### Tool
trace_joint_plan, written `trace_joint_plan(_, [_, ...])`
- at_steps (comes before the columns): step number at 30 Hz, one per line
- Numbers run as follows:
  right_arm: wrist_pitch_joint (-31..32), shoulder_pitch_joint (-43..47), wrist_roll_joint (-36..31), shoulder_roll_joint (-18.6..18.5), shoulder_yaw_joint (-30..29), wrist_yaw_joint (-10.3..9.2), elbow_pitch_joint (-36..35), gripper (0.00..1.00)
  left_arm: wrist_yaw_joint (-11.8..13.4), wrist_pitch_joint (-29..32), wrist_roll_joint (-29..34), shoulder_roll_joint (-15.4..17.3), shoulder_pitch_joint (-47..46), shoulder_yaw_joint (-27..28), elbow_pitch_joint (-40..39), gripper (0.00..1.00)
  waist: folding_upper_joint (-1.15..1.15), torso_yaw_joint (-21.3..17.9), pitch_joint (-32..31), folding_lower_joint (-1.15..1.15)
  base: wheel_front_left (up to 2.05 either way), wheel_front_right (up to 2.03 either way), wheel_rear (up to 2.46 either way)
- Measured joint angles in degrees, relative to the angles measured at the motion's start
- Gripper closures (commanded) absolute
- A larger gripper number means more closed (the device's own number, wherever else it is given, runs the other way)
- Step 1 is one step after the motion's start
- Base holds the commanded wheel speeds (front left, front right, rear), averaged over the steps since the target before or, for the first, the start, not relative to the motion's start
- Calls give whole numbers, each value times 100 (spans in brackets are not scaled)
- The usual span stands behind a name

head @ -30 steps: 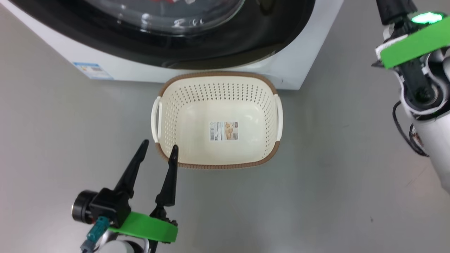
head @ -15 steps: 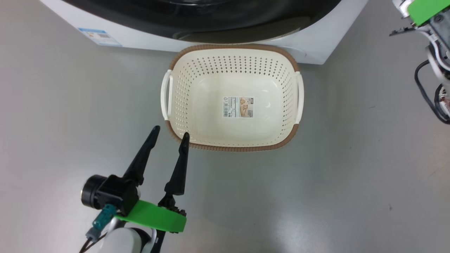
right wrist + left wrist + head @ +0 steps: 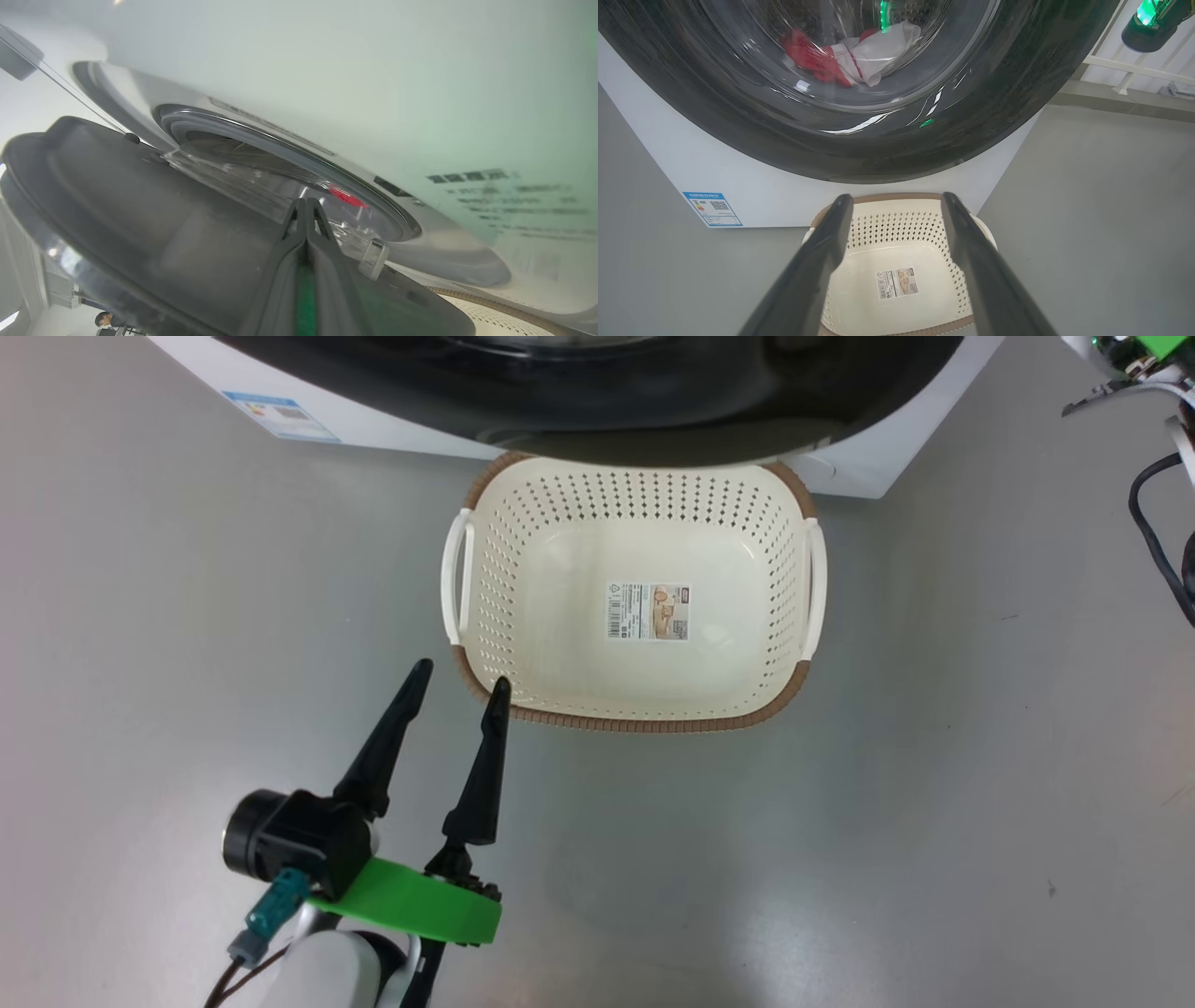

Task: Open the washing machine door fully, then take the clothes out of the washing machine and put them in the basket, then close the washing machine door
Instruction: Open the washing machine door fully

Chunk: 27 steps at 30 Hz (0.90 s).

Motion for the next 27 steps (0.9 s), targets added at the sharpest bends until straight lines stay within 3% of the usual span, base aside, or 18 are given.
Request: trace_joint_plan(27, [731,1631,69,528,132,-18,-687,100,0,0,70,3,527,142,67,0,0,-243,-1070,0,0,0,0])
